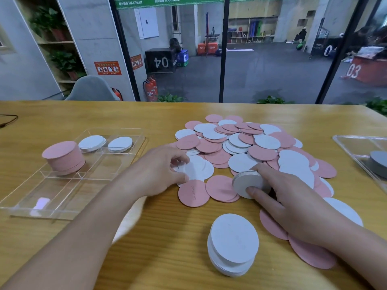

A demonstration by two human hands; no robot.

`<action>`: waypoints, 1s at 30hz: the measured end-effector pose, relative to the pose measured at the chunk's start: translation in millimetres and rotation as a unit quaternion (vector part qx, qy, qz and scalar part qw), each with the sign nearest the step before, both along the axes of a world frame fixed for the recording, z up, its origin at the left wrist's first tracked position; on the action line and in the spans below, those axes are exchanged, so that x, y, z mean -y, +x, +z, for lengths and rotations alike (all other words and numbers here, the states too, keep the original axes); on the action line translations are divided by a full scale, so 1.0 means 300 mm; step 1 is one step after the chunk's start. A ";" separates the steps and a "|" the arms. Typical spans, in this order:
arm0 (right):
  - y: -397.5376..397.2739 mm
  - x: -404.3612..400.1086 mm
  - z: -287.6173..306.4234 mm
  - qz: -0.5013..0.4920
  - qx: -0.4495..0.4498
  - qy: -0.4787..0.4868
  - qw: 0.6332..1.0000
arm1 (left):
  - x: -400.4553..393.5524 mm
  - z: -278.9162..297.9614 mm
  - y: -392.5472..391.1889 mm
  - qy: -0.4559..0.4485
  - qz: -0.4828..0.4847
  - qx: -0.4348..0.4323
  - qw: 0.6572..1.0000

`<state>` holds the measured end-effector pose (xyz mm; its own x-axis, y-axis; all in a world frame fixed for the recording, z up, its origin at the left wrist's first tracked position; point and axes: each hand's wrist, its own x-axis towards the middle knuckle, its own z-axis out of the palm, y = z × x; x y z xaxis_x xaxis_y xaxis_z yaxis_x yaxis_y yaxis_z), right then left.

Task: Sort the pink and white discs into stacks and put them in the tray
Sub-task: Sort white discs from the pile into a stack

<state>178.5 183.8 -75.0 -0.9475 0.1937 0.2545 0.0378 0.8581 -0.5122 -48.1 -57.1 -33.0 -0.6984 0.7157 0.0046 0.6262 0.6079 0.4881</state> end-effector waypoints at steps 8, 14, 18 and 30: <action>0.003 0.009 0.003 0.003 -0.004 0.005 1.000 | -0.017 -0.041 -0.010 0.058 0.011 0.014 0.998; 0.009 0.013 0.005 0.001 -0.008 -0.003 1.000 | -0.050 -0.050 0.012 0.273 -0.033 0.031 0.961; 0.007 0.014 0.003 -0.005 -0.006 -0.010 1.000 | -0.077 -0.069 0.060 0.263 -0.100 0.060 0.958; -0.003 0.040 0.009 0.002 -0.009 0.010 1.000 | -0.118 -0.088 0.149 0.242 -0.193 0.115 0.944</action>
<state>177.5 171.8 -72.4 -0.9431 0.1846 0.2764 0.0251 0.8687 -0.4947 -3.3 -21.5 -59.3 -0.4085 0.8700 0.2760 0.5996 0.0278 0.7998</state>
